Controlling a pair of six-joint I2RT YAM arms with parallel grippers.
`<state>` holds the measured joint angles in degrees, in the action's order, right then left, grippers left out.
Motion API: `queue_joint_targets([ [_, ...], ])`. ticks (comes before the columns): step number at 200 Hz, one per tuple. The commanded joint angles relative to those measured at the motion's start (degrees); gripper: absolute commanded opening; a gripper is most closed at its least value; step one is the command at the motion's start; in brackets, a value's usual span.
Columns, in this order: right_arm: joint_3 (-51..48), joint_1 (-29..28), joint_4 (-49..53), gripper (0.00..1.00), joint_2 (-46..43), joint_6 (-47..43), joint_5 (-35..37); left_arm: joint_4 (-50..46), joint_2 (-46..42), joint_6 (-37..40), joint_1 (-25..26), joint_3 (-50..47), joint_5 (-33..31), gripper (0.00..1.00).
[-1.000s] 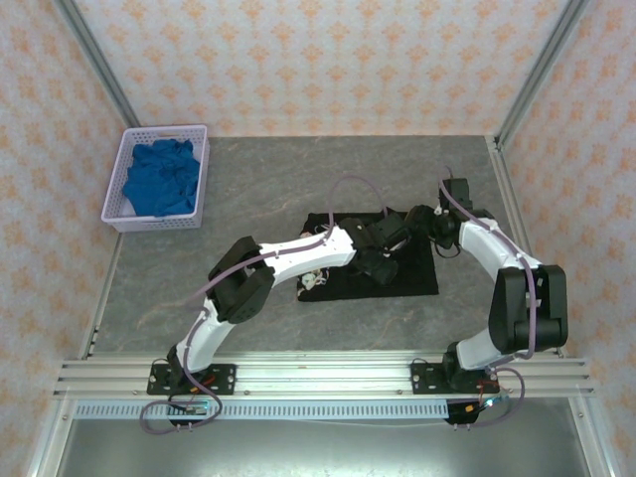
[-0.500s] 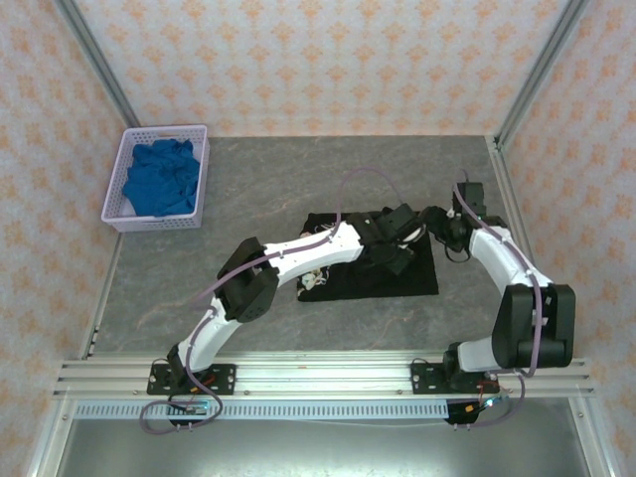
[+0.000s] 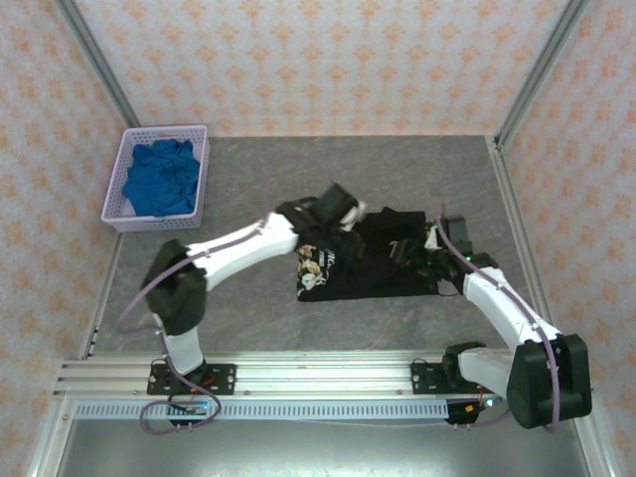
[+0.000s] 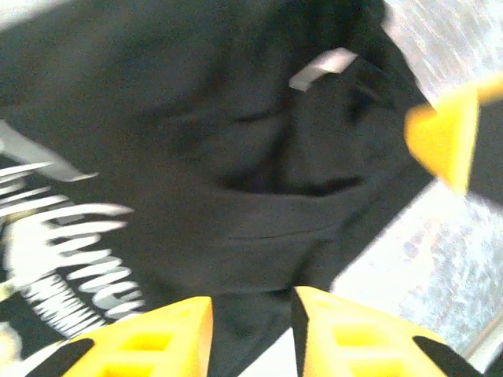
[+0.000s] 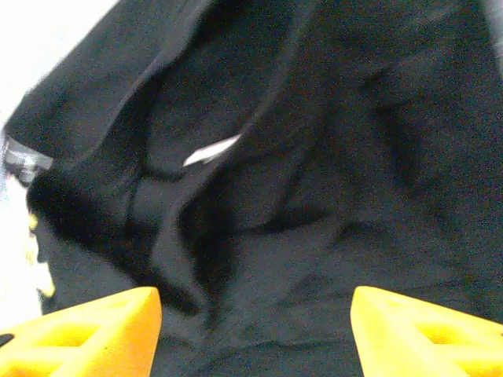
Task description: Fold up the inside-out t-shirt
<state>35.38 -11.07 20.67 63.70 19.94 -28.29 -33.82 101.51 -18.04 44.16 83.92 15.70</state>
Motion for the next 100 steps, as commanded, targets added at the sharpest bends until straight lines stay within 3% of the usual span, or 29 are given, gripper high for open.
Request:
queue_joint_targets([
  [1, -0.88, -3.5, -5.18, 0.64, 2.19, 1.9, -0.62, 2.62, -4.48, -2.96, -2.82, -4.22, -2.27, 0.36],
  [29, -0.64, -5.81, -7.93, 0.58, 6.2, 2.55, -0.46, 2.8, -4.78, -2.96, -3.74, -5.18, -2.43, 0.38],
  [75, 0.54, -7.06, -12.31, 0.25, 10.74, 4.04, -1.79, 2.46, -3.56, -2.79, -4.04, -5.32, -2.68, 0.38],
  [100, 2.66, -6.57, -3.6, 0.08, 7.73, 1.79, 5.95, 1.96, -3.69, -3.25, -4.51, -5.8, -2.98, 0.38],
])
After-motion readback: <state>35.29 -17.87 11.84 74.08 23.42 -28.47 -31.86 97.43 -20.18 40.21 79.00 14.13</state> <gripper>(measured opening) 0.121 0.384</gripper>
